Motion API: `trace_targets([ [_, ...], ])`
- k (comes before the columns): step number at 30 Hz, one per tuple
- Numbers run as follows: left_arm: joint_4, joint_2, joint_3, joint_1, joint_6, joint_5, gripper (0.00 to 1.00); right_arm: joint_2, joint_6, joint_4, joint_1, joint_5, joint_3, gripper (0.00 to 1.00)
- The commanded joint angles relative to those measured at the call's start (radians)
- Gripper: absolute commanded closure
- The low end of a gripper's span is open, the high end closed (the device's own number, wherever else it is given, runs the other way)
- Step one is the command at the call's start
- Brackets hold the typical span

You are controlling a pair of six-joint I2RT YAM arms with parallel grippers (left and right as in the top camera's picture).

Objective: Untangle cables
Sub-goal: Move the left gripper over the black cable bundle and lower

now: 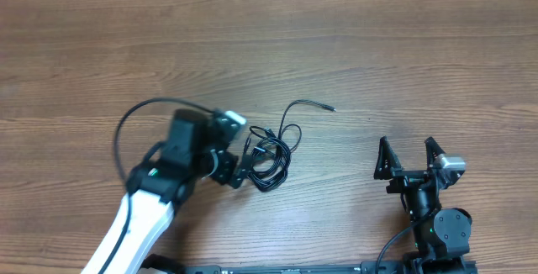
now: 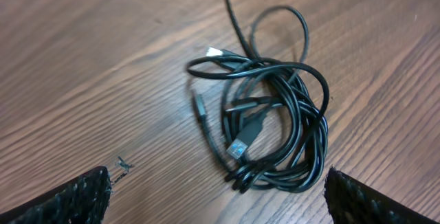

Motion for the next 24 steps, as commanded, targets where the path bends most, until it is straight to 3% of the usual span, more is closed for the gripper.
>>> trace_targets([
  [1,-0.01,0.119,0.08,-0.06,0.025,-0.049,0.01,-0.011,-0.005,0.005,-0.002,0.009,-0.01,0.0],
  [7,-0.019,0.217,0.125,-0.08,0.018,-0.053,0.0,-0.011,-0.005,0.005,-0.002,0.009,-0.01,0.0],
  [24,-0.028,0.221,0.124,-0.08,0.018,-0.042,0.0,-0.011,-0.005,0.005,-0.002,0.009,-0.01,0.0],
])
